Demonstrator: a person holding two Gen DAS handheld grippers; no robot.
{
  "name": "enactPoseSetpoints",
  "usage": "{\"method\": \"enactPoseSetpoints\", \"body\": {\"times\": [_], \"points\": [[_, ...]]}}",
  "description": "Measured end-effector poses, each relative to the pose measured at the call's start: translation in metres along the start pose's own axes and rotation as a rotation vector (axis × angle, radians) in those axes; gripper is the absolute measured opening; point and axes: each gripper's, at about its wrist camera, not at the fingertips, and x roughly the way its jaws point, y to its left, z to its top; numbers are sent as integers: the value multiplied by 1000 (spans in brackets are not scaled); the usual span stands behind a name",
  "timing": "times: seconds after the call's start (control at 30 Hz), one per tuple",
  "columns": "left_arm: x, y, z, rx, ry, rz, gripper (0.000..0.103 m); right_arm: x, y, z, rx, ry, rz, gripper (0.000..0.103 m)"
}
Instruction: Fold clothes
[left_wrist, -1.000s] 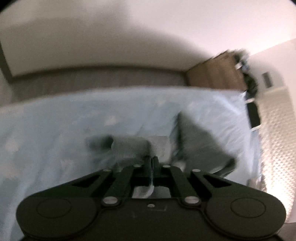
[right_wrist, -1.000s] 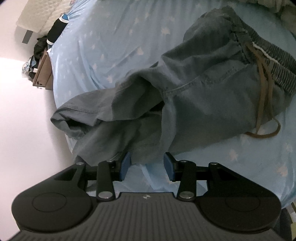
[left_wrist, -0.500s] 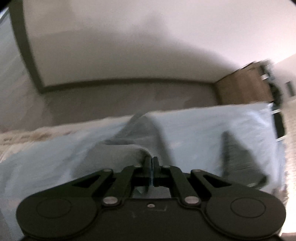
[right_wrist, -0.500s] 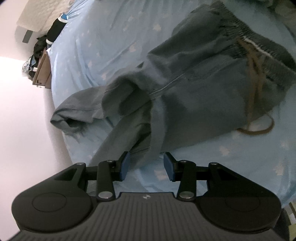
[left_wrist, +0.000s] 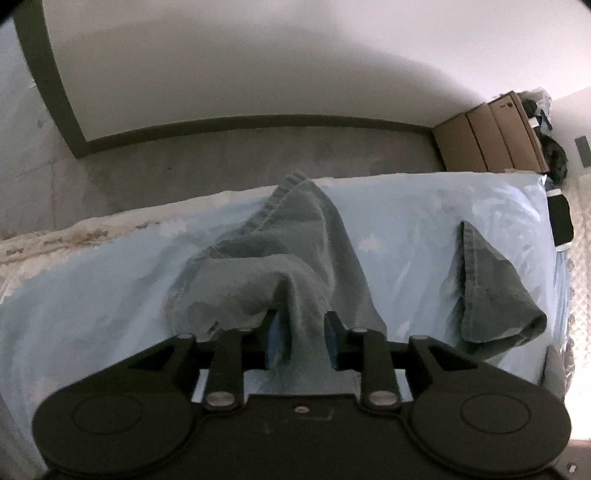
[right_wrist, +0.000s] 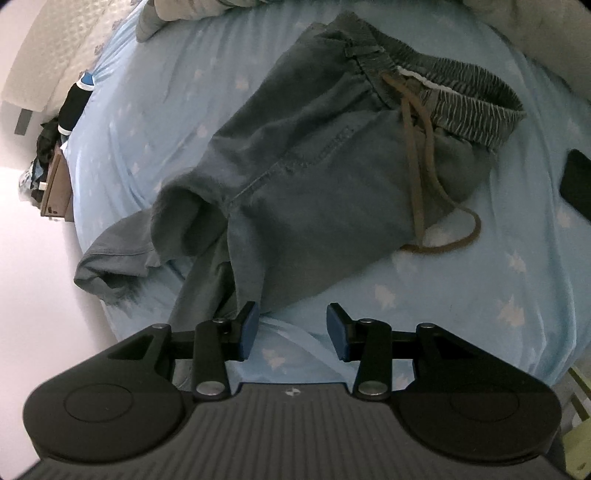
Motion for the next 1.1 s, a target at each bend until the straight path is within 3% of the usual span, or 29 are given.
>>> {"method": "enactPoseSetpoints", "body": {"times": [0.33, 0.53, 0.87, 1.1], "points": [[2, -1, -5, 8, 29, -9, 25, 14, 20, -15, -98, 50, -13, 44], [6, 4, -3, -2, 48, 6, 25, 35, 30, -22, -131, 76, -39, 50], [28, 14, 11, -58, 65, 6, 25, 126, 67, -34, -131, 145, -36, 58], [38, 3, 19, -28, 62, 29, 24, 198, 83, -34, -42, 106, -55, 57]]}}
